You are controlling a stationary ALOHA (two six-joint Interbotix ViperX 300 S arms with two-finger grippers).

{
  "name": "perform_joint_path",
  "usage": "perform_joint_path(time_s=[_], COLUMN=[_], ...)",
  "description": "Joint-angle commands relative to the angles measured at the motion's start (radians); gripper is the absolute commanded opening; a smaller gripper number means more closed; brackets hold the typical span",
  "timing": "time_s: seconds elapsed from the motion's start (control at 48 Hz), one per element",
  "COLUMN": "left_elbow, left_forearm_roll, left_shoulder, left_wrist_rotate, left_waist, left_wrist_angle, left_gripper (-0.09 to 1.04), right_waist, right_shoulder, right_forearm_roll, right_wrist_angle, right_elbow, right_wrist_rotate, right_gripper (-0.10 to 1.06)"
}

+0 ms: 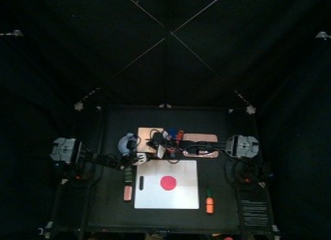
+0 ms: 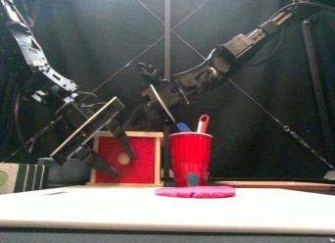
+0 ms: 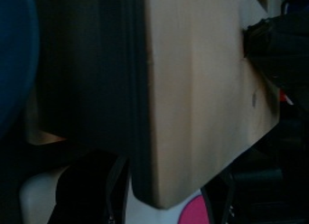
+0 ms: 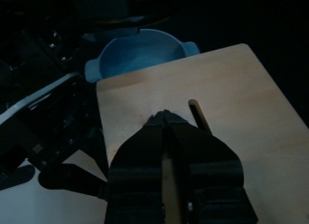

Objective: Get the cutter from the drawer then cut the dough then place the extra dough in the bowl
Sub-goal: Open the drawer

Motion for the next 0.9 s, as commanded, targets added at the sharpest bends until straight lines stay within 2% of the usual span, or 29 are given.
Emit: perform_joint_path(time_s=[0.021, 0.271, 0.521, 0.75, 0.896], left_elbow=[-0.009, 0.055, 0.041, 0.031, 0.029], left_forearm_roll=[-0.003, -0.008, -0.003, -0.005, -0.029], left_shoulder=[-0.015, -0.067, -0.048, -0.035, -0.034], left_wrist_rotate=[-0.002, -0.002, -0.002, -0.003, -0.005], left_waist=[0.02, 0.015, 0.014, -0.017, -0.063], left_wrist_angle=[-0.018, -0.026, -0.023, -0.018, -0.006], left_gripper=[0.72, 0.71, 0.68, 0.54, 0.52], right_waist=[-0.003, -0.002, -0.003, -0.003, -0.005], right_shoulder=[0.009, 0.009, 0.009, 0.011, 0.011], right_forearm_roll=[0.0, 0.0, 0.008, 0.012, 0.012], right_wrist_angle=[0.025, 0.026, 0.026, 0.026, 0.026], right_elbow=[0.005, 0.005, 0.008, 0.009, 0.011], right_wrist_rotate=[0.002, 0.002, 0.002, 0.002, 0.002], right_gripper=[0.26, 0.26, 0.26, 0.26, 0.26])
